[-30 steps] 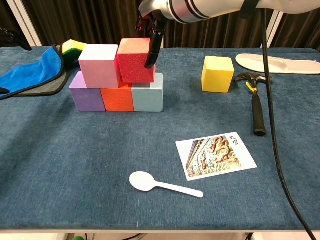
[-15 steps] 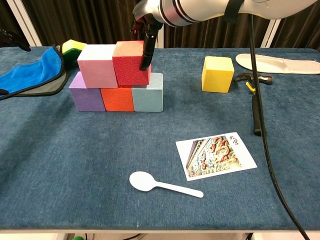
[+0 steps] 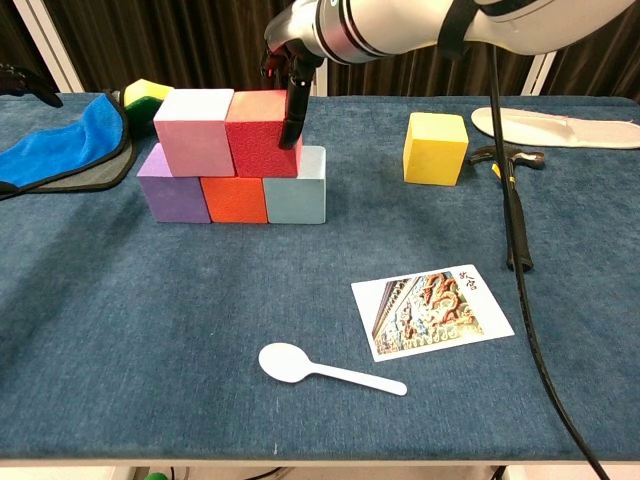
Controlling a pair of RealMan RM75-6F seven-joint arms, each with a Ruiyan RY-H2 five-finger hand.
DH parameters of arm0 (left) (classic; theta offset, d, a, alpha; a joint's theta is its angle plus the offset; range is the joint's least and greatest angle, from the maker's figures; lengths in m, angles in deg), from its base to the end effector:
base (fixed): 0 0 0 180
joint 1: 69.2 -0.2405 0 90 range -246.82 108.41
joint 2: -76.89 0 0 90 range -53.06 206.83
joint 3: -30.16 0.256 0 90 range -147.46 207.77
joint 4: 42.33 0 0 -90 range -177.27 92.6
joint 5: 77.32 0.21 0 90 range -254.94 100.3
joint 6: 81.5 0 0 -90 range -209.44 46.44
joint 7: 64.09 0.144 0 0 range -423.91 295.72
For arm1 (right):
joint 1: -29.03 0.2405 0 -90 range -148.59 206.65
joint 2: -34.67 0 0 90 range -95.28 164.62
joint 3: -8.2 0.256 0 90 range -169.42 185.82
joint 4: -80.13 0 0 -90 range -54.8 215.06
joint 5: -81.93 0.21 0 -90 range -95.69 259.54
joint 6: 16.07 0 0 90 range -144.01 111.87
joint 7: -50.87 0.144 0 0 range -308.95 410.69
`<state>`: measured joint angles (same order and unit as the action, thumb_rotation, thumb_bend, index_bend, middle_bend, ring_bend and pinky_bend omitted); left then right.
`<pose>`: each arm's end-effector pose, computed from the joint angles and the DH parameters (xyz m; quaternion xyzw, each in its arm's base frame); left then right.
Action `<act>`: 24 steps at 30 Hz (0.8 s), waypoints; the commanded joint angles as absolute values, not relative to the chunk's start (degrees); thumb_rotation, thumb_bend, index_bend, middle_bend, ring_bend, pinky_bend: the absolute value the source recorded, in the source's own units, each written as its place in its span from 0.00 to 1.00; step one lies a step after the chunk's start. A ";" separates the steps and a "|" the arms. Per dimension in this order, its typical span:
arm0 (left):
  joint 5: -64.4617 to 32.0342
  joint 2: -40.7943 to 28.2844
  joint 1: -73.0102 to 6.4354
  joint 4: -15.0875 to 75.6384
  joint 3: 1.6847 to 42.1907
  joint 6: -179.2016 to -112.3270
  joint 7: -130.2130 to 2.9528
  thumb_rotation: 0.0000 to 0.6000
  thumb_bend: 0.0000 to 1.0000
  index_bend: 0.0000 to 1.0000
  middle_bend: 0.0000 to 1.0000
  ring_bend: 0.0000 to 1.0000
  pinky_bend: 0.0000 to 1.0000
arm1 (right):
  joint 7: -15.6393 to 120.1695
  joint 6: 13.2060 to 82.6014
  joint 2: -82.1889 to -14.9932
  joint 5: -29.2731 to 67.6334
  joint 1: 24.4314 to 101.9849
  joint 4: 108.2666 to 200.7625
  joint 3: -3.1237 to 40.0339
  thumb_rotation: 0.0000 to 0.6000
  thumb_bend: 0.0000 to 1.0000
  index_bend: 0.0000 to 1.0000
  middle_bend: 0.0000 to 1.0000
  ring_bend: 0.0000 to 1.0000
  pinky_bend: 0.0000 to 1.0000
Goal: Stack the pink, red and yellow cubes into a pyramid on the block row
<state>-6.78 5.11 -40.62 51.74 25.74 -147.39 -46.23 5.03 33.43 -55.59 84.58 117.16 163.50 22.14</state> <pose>-0.2366 0.2934 0.0804 -0.7066 -0.3599 -0.3303 0.5120 0.0516 -0.4003 -0.0429 0.7771 -0.4156 0.2586 0.3956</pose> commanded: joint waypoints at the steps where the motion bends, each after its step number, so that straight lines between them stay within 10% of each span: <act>1: -6.72 5.05 -40.69 51.59 25.73 -147.30 -46.31 1.00 0.16 0.16 0.07 0.11 0.21 | 4.73 33.56 -55.76 84.46 117.06 163.40 22.10 1.00 0.21 0.41 0.31 0.05 0.06; 24: -6.27 4.73 -40.90 51.38 25.15 -146.77 -46.34 1.00 0.16 0.16 0.07 0.11 0.21 | 3.40 33.50 -55.82 84.67 116.41 164.09 22.99 1.00 0.20 0.22 0.22 0.03 0.01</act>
<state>-6.27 4.73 -40.91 51.38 25.15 -146.78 -46.34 3.39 33.52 -55.83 84.67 116.43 164.08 22.97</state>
